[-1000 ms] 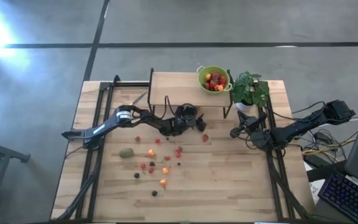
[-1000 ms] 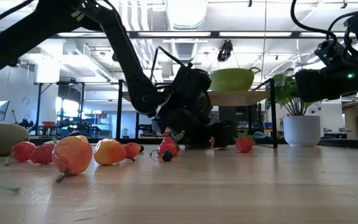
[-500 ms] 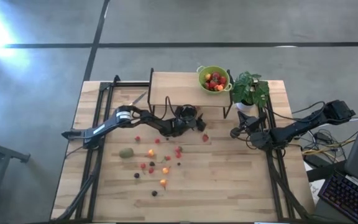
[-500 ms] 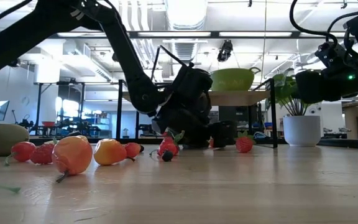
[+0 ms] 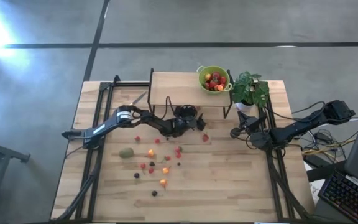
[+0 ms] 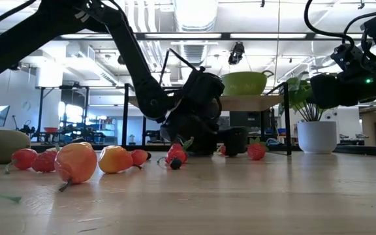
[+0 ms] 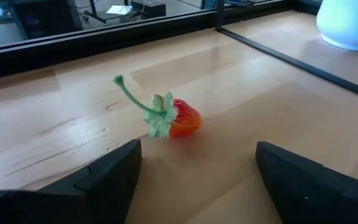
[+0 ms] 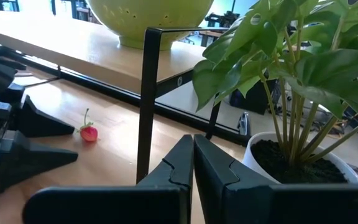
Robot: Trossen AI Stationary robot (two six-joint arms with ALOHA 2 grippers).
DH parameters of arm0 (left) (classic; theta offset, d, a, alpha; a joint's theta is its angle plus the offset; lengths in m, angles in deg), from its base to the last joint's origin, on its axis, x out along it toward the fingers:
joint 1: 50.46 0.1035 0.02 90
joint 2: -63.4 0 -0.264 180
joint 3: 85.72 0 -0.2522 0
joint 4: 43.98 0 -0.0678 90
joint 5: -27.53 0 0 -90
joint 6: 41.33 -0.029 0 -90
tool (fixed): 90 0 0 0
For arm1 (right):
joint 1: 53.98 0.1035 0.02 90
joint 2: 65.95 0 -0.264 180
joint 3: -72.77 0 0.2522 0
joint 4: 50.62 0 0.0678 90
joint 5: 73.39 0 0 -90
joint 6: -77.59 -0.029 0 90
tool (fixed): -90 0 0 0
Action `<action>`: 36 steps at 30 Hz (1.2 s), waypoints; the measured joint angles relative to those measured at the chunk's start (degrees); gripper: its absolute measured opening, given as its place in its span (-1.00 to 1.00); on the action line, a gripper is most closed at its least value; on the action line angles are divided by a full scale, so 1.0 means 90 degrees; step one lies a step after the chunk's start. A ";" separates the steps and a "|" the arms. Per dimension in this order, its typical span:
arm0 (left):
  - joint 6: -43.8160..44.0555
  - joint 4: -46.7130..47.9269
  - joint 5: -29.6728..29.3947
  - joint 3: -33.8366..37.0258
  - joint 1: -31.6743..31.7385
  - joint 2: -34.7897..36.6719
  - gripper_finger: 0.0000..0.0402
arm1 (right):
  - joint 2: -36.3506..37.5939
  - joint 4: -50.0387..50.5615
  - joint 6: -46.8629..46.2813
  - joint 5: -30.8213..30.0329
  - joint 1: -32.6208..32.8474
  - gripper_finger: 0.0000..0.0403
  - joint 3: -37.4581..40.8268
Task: Build produce basket
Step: Put the strawberry into the green basket
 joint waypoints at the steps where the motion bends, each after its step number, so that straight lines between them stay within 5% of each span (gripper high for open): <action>1: 0.0002 0.0002 0.0000 -0.0015 0.0011 0.0000 0.60 | 0.0000 0.0000 -0.0001 0.0000 0.0000 -0.96 0.0000; 36: 0.0525 0.0117 -0.0648 -0.0415 0.0131 -0.0175 0.58 | 0.0002 -0.0012 -0.0144 0.0042 0.0000 -0.96 0.0000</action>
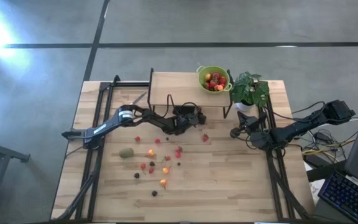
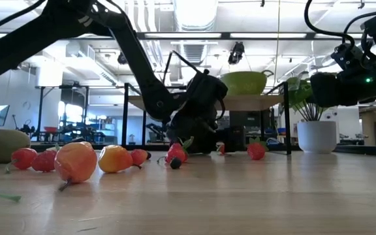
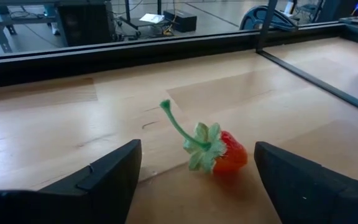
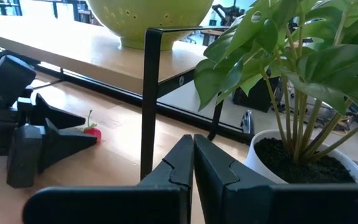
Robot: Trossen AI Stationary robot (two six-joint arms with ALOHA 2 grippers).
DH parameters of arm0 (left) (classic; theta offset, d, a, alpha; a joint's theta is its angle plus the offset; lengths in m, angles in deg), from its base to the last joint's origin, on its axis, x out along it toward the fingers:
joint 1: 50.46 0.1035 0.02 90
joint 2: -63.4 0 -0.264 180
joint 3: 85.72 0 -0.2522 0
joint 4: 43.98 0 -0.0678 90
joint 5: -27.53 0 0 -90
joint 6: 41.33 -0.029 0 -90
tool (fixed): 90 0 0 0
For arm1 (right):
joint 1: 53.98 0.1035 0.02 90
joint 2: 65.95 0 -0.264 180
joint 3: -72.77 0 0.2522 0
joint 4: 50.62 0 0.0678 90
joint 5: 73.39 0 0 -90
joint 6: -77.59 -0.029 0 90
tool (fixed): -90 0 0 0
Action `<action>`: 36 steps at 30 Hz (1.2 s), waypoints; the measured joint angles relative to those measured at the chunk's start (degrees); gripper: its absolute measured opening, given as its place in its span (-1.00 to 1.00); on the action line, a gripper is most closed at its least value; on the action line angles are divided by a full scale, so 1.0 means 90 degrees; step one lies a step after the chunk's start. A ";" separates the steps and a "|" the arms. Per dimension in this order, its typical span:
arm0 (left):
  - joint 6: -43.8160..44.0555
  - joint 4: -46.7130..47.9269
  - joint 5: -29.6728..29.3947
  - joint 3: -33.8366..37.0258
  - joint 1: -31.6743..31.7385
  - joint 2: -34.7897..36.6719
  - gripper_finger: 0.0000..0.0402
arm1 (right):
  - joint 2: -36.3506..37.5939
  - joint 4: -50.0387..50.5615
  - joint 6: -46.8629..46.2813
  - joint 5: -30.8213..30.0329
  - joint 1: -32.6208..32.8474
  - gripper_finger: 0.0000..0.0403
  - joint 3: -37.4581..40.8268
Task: Build produce basket
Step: Put the strawberry into the green basket
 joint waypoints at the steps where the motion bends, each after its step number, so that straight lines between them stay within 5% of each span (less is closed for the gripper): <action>1: -0.0008 0.0004 -0.0002 0.0000 0.0000 0.0000 0.58 | 0.0000 0.0002 0.0000 0.0002 0.0000 -0.96 0.0000; 20: 0.0334 0.0873 -0.0291 -0.0260 0.0007 0.0000 0.46 | 0.0000 0.0007 0.0000 0.0027 0.0000 -0.96 0.0000; 36: 0.0339 0.0866 -0.0256 -0.0257 0.0027 0.0000 -0.02 | 0.0000 0.0081 0.0000 0.0039 0.0000 -0.96 0.0000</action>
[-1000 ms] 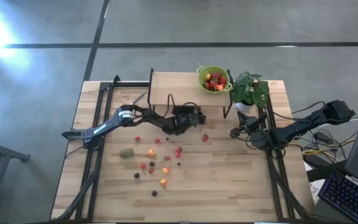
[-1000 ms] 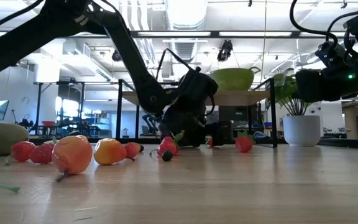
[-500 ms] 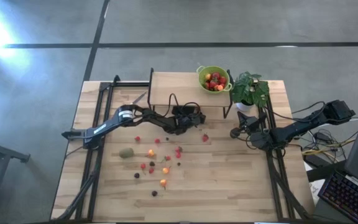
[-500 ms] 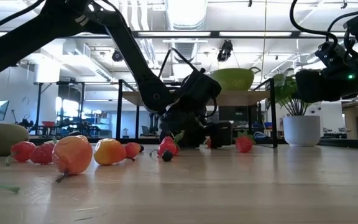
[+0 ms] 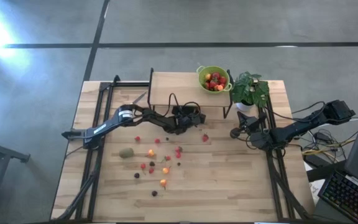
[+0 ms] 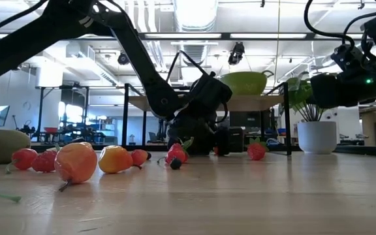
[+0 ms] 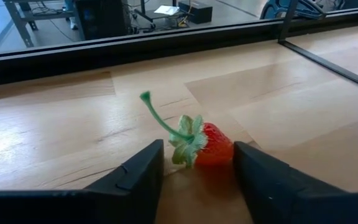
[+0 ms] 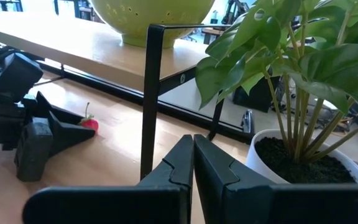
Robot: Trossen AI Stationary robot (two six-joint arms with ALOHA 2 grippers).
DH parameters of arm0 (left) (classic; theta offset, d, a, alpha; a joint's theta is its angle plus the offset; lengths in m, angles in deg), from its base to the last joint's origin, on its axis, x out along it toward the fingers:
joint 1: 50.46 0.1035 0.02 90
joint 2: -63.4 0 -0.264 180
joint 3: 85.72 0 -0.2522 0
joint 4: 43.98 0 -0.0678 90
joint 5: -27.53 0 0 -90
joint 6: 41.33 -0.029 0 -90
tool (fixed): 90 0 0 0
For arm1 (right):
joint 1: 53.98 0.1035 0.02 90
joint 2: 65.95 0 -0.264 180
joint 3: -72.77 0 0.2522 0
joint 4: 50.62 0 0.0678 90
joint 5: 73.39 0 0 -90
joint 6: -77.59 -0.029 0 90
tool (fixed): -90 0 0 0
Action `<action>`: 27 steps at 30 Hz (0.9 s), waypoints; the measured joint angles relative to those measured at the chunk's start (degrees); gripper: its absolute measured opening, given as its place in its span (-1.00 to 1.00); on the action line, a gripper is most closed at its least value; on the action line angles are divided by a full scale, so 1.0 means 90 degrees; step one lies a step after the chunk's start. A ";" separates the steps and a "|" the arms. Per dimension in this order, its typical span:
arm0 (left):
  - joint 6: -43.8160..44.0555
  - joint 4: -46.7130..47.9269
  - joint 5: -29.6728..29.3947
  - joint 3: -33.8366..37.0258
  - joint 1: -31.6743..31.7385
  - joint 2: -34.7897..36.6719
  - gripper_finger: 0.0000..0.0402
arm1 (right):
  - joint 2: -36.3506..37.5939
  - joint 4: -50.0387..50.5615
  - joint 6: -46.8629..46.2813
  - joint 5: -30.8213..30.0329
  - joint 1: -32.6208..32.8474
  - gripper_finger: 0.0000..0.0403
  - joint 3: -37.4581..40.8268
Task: Build produce basket
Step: Put the strawberry into the green basket
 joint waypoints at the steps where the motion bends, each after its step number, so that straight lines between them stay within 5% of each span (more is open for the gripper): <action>1: -0.0007 0.0000 0.0015 0.0000 0.0000 0.0000 -0.05 | 0.0000 0.0015 0.0001 0.0000 0.0000 -0.96 -0.0001; 15: -0.0014 -0.0028 0.0284 0.0076 -0.0035 0.0010 -0.47 | 0.0000 0.0171 -0.0002 -0.0001 0.0002 -0.96 -0.0002; 27: 0.0005 0.0191 0.0358 0.0123 -0.0366 0.0012 -0.42 | -0.0002 0.0364 -0.0165 0.0051 0.0002 -0.96 -0.0002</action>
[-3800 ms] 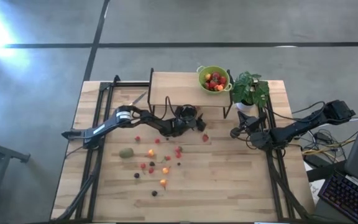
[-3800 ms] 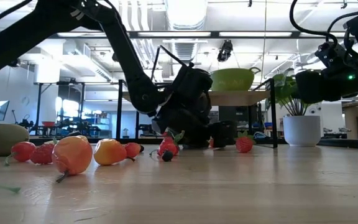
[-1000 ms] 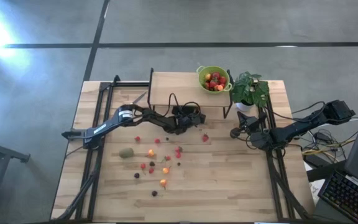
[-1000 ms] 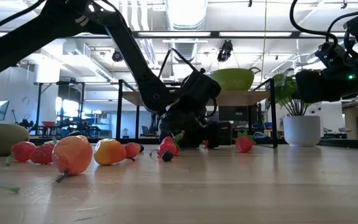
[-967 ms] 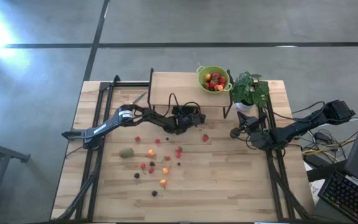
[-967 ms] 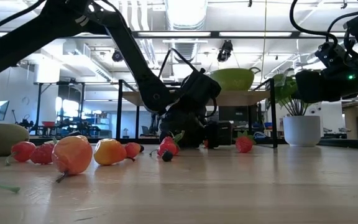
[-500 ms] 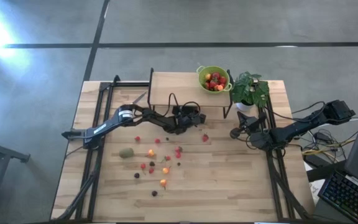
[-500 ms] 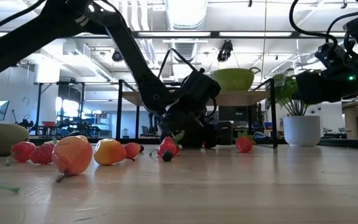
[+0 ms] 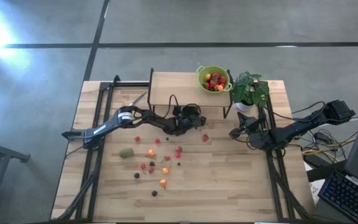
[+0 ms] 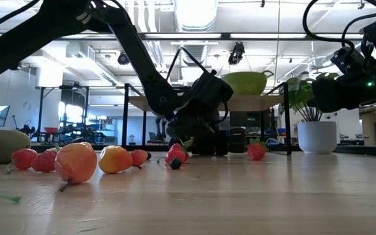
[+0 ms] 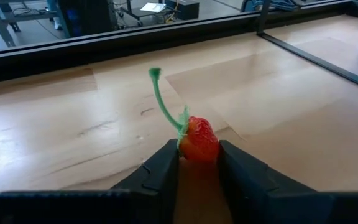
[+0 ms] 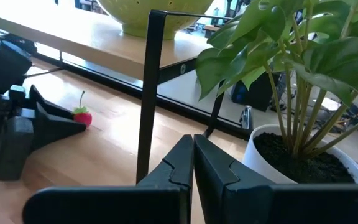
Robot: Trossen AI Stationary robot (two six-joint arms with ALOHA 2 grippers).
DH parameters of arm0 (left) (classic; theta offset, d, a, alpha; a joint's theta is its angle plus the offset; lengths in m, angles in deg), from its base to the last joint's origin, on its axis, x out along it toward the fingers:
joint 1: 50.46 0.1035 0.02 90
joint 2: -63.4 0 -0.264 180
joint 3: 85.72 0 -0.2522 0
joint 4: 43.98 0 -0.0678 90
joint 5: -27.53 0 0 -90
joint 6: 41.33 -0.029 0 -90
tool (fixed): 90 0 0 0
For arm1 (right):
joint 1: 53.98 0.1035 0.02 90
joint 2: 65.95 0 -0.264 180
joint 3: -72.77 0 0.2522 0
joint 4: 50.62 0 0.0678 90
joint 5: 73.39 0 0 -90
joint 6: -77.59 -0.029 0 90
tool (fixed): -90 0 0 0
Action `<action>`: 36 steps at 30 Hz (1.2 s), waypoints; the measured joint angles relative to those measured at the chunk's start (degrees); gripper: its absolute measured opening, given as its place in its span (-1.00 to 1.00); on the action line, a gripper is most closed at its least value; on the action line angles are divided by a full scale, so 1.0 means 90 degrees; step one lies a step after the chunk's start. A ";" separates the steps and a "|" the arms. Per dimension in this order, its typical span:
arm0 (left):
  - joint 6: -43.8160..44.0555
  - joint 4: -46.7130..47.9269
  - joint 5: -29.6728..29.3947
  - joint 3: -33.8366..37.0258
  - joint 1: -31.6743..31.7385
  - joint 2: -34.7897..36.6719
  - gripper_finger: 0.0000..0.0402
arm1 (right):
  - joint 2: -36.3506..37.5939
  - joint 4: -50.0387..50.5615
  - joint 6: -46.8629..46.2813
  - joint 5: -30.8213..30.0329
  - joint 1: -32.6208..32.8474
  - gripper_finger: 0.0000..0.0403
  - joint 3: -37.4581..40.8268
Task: Build produce basket
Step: Put the strawberry into the green basket
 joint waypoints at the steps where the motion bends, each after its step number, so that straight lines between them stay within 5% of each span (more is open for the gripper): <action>1: 0.0000 0.0001 0.0002 0.0006 -0.0014 0.0000 -0.43 | 0.0000 -0.0001 0.0000 0.0000 0.0000 -0.96 0.0000; 23: 0.0229 0.0224 0.0061 0.0059 -0.0655 0.0010 -0.45 | 0.0000 0.0143 0.0002 0.0086 0.0000 -0.96 0.0000; 36: -0.0431 0.0829 0.0451 0.0069 -0.1319 0.0536 -0.45 | 0.0002 0.0160 0.0007 0.0318 0.0003 -0.96 0.0000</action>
